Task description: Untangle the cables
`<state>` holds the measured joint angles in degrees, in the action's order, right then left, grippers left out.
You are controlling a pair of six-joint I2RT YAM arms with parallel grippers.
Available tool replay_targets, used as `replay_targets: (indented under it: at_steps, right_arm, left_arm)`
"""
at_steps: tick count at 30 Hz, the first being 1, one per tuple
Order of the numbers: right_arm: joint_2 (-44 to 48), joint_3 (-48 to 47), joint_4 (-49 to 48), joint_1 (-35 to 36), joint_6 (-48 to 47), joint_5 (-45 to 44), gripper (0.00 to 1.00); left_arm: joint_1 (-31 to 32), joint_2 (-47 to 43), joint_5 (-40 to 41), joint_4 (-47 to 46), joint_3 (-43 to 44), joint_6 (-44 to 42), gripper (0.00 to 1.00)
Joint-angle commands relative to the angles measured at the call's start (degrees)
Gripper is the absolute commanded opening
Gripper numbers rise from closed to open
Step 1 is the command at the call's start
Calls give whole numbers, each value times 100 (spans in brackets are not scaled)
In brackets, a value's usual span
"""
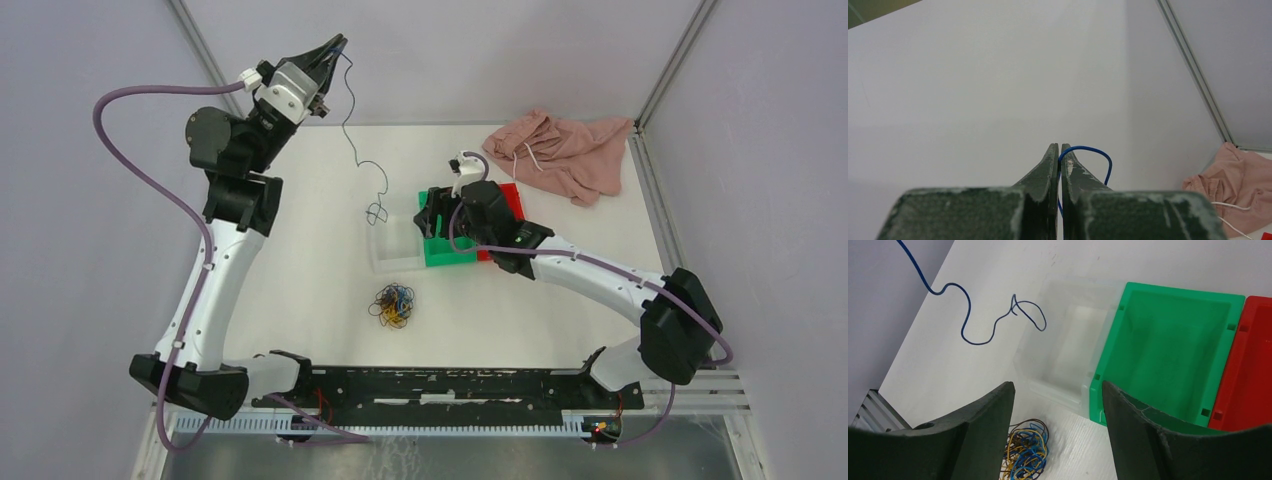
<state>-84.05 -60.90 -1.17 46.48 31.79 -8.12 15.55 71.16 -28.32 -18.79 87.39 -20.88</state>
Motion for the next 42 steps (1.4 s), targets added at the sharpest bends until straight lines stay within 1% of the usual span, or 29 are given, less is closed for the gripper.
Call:
replay_targets:
  at_steps: [1,5,15,19,25,29,31,33,39,42]
  right_arm:
    - [258,75,-157,-31,81,-102,71]
    - [296,126,-188,-42,102,-86,71]
    - [408,293,-177,-116,123,-111,71]
    - [425,335,-178,-143,141,-135,71]
    - [490,402,-196,-161,187,-270,73]
    - [559,425,-212,-170,158,-278,73]
    - [610,446,-261,-182,105,-261,74]
    - [646,465,-256,-183,71,-272,74]
    - [744,465,-140,-227,52,-339,75]
    - [763,465,-104,-244,79,-325,75]
  left_arm:
    - [65,93,233,-295,258,-42,4]
    - [94,169,274,-336,258,-135,4]
    - [118,287,341,-468,-188,-430,3]
    - [198,373,537,-468,-316,-729,3]
    - [303,398,841,-436,-514,-919,3]
    - [479,253,1279,152,-939,-1156,3]
    - [698,171,1761,607,-1180,-1435,3]
    - [805,122,2093,1080,-1365,-1412,3]
    - [896,90,2459,1961,-1937,-1264,3]
    - [912,216,2585,2161,-2056,-1303,3]
